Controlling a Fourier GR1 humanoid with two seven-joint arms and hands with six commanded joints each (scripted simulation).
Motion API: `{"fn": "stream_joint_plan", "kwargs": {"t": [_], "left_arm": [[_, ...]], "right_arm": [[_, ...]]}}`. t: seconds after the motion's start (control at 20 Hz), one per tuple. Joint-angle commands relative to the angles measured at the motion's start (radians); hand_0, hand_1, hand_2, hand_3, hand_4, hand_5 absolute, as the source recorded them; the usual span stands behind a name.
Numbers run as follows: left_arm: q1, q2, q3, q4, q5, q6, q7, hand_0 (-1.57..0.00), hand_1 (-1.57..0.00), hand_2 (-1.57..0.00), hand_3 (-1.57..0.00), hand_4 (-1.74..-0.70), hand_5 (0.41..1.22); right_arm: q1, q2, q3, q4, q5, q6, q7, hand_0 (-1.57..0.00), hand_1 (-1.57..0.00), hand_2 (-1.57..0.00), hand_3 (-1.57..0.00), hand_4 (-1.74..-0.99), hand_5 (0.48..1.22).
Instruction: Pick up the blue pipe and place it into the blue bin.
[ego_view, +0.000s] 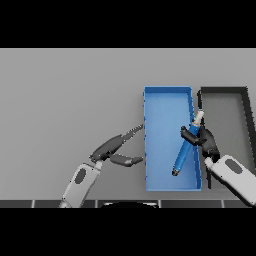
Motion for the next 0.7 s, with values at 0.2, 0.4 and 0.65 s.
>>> {"fn": "stream_joint_plan", "kwargs": {"t": [0.2, 0.4, 0.65], "left_arm": [[0.012, 0.011, 0.007, -0.008, 0.006, -0.003, -0.002, 0.00, 0.00, 0.00, 0.00, -0.93, 0.496], [0.022, 0.014, 0.001, -0.012, 0.003, -0.003, -0.013, 0.00, 0.00, 0.00, 0.00, -0.93, 0.495], [0.008, 0.023, 0.014, 0.017, -0.001, -0.004, -0.032, 0.00, 0.00, 0.00, 0.00, -0.93, 0.495]], "right_arm": [[-0.094, -0.078, 0.145, 0.005, -0.076, 0.029, 0.000, -0.06, -0.06, -0.05, -0.02, -1.144, 0.759], [-0.105, -0.092, 0.175, -0.013, -0.067, 0.033, -0.002, -0.02, -0.02, -0.02, -0.01, -1.095, 0.718], [-0.121, -0.086, 0.181, 0.003, -0.062, 0.074, -0.014, -0.02, -0.02, -0.02, 0.00, -1.084, 0.714]]}}
